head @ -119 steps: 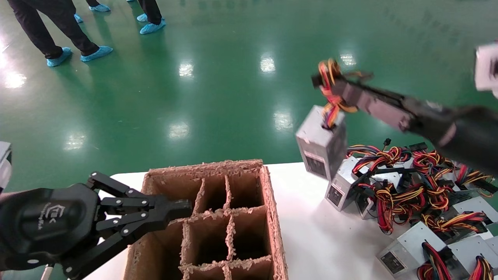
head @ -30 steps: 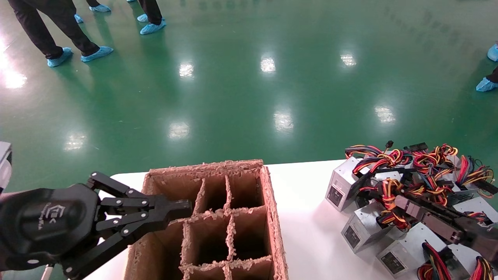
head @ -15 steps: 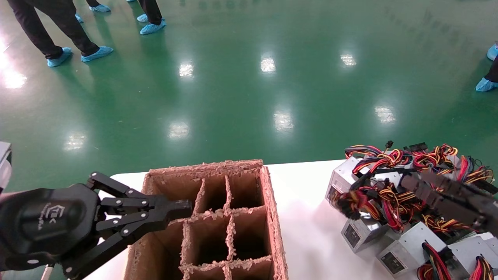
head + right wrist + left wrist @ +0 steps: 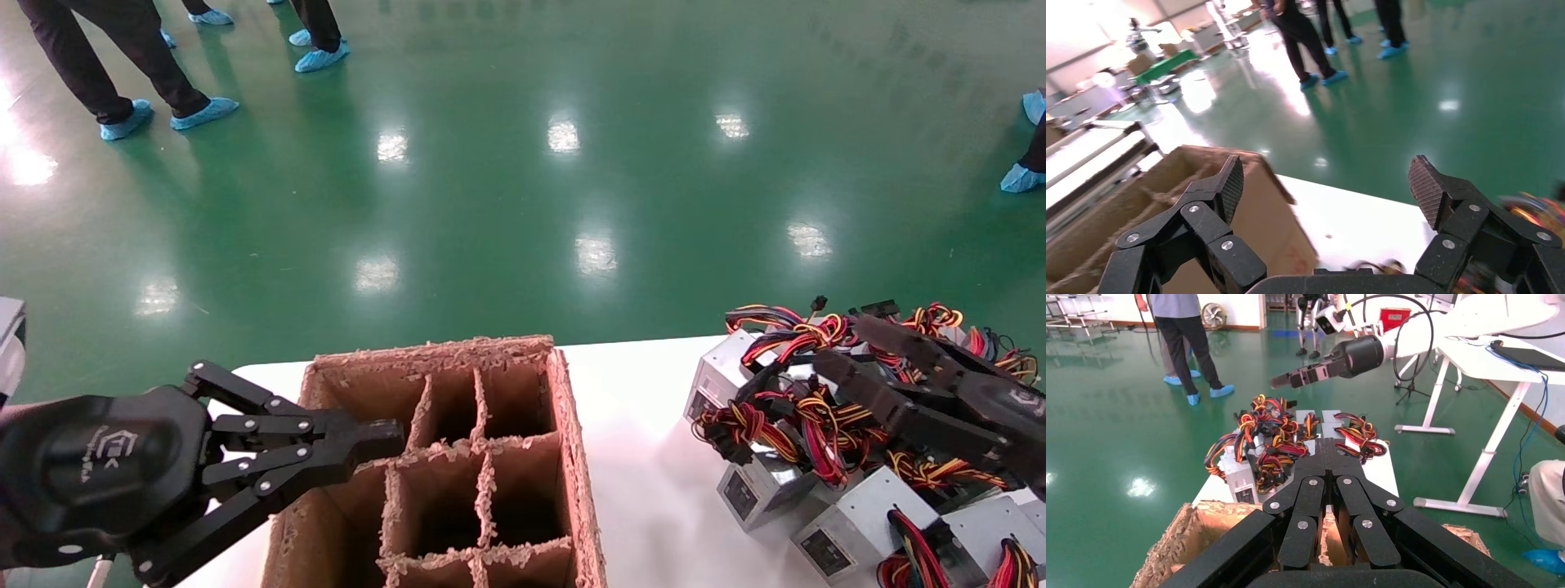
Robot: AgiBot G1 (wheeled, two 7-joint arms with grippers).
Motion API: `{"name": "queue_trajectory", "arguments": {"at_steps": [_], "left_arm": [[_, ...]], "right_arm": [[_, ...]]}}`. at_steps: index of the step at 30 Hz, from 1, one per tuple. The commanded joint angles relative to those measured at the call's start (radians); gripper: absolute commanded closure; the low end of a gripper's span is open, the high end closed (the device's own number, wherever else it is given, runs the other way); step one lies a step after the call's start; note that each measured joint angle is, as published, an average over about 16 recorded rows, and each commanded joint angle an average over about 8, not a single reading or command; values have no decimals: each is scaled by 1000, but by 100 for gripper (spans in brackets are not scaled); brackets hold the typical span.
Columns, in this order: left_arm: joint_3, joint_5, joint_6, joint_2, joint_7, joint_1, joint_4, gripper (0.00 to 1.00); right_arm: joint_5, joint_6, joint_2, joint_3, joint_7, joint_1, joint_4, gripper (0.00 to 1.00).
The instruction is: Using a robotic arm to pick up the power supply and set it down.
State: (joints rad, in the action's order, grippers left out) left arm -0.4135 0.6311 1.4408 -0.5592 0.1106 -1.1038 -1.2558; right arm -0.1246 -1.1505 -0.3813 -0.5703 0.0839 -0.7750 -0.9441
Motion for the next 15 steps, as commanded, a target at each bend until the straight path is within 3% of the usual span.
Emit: {"name": "queue_trajectory", "arguments": {"at_steps": [1,9,15], "left_arm": [[0,0,0,0,0,0,0,100],[0,0,0,0,0,0,0,0],[0,0,0,0,0,0,0,0]], "right_arm": [[-24,-13,-9,11,-11,-12,-13,0],[-119,-68,-45,57,-53,-59,-67,0],[-190,-108,-72,91,-85,-94,-107,0]]}}
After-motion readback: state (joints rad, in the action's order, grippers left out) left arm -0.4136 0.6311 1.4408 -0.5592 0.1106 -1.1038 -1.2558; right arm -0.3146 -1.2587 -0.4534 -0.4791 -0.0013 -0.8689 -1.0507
